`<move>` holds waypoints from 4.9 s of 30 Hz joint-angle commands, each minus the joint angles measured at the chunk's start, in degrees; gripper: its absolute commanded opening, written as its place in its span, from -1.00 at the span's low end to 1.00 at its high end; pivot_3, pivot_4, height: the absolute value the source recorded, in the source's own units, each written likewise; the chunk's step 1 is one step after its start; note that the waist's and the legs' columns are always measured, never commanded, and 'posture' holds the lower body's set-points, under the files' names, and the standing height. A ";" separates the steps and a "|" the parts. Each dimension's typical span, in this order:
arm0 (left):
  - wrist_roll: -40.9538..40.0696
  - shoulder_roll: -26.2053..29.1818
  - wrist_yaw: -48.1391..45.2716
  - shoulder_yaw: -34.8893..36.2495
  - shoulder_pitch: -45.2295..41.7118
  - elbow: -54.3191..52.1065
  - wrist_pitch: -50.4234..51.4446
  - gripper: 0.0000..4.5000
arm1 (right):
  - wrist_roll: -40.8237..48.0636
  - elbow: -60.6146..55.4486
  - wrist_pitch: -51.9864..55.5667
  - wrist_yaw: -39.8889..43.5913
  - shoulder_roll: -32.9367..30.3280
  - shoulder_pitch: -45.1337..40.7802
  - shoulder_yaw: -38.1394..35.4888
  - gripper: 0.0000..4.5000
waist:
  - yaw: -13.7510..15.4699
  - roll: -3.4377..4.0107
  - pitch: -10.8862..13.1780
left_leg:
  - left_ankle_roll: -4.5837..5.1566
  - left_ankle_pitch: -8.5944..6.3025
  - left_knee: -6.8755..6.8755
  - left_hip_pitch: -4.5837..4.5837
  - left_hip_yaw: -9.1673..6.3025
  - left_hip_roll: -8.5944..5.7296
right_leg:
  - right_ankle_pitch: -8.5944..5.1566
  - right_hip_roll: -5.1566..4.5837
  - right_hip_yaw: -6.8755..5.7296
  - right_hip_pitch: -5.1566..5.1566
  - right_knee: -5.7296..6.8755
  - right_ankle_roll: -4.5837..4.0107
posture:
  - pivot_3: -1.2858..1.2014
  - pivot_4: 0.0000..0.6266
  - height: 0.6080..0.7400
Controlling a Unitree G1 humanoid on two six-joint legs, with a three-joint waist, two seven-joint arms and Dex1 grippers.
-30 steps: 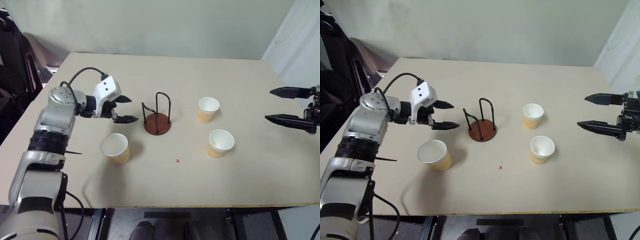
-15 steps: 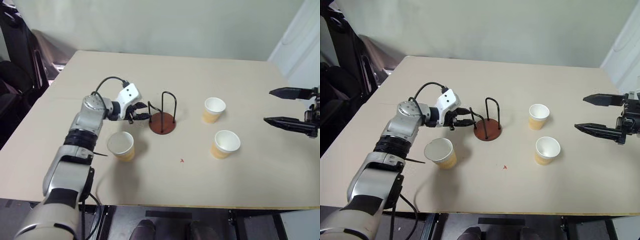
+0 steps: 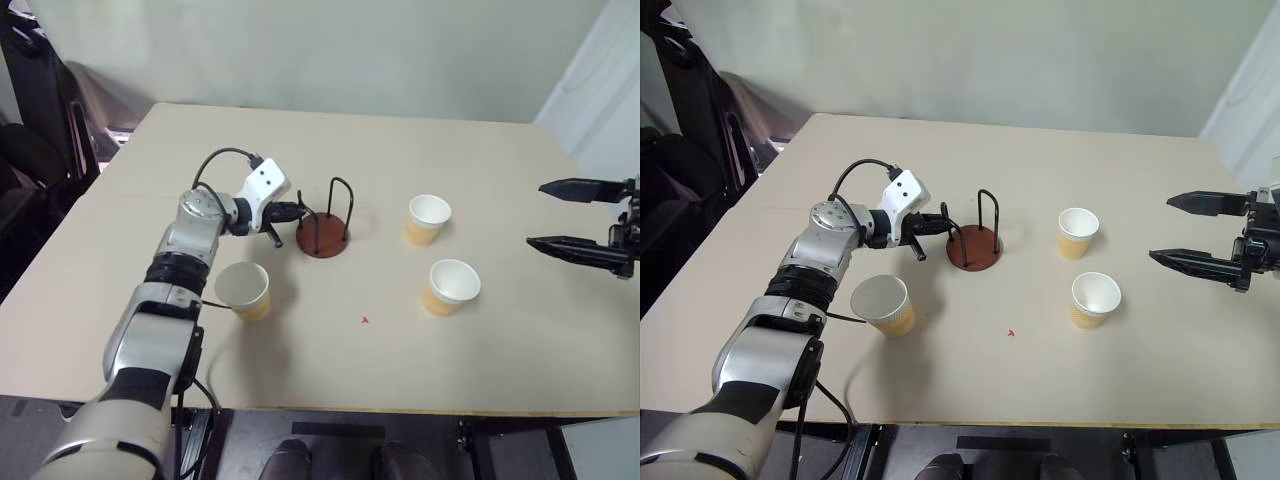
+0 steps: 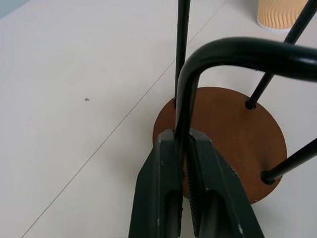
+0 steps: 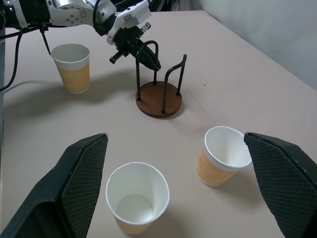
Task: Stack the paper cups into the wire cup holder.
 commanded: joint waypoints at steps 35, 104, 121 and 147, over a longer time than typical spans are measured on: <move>-8.45 0.40 -11.58 -10.22 18.92 -46.63 20.63 -0.99 | 0.27 -2.75 -0.30 3.30 -4.13 7.78 -3.50 1.00 | 1.27 0.03 -0.02 | 0.23 0.02 0.22 0.00 0.14 -0.11 | 0.11 -0.24 0.08 0.14 0.04 0.31 | 0.03 -0.52 1.00; -44.64 34.61 -11.27 40.16 53.69 -82.35 41.41 0.98 | -27.48 0.20 -18.04 2.79 3.81 -3.36 33.91 0.92 | -0.35 -0.10 -0.03 | 0.28 -0.07 -0.36 0.78 0.03 0.23 | 0.06 -0.15 0.11 0.37 0.14 -0.24 | 0.03 -0.52 1.00; -45.15 35.42 -8.69 38.84 53.31 -81.49 40.18 0.99 | -23.99 -2.24 -17.66 8.63 4.44 -8.06 31.58 -0.98 | -0.49 -0.09 -0.02 | 0.18 -0.09 -0.56 0.77 0.10 0.18 | 0.04 -0.14 0.10 0.31 0.05 -0.41 | 0.03 -0.52 1.00; -44.01 35.85 -7.66 34.86 53.99 -80.69 37.90 0.99 | -8.08 -5.36 -20.21 16.35 10.06 -34.38 43.81 -0.98 | -0.87 -0.08 -0.01 | 0.00 0.00 -0.98 0.73 0.05 0.26 | -0.12 0.03 0.09 0.06 0.04 -0.69 | 0.03 -0.52 1.00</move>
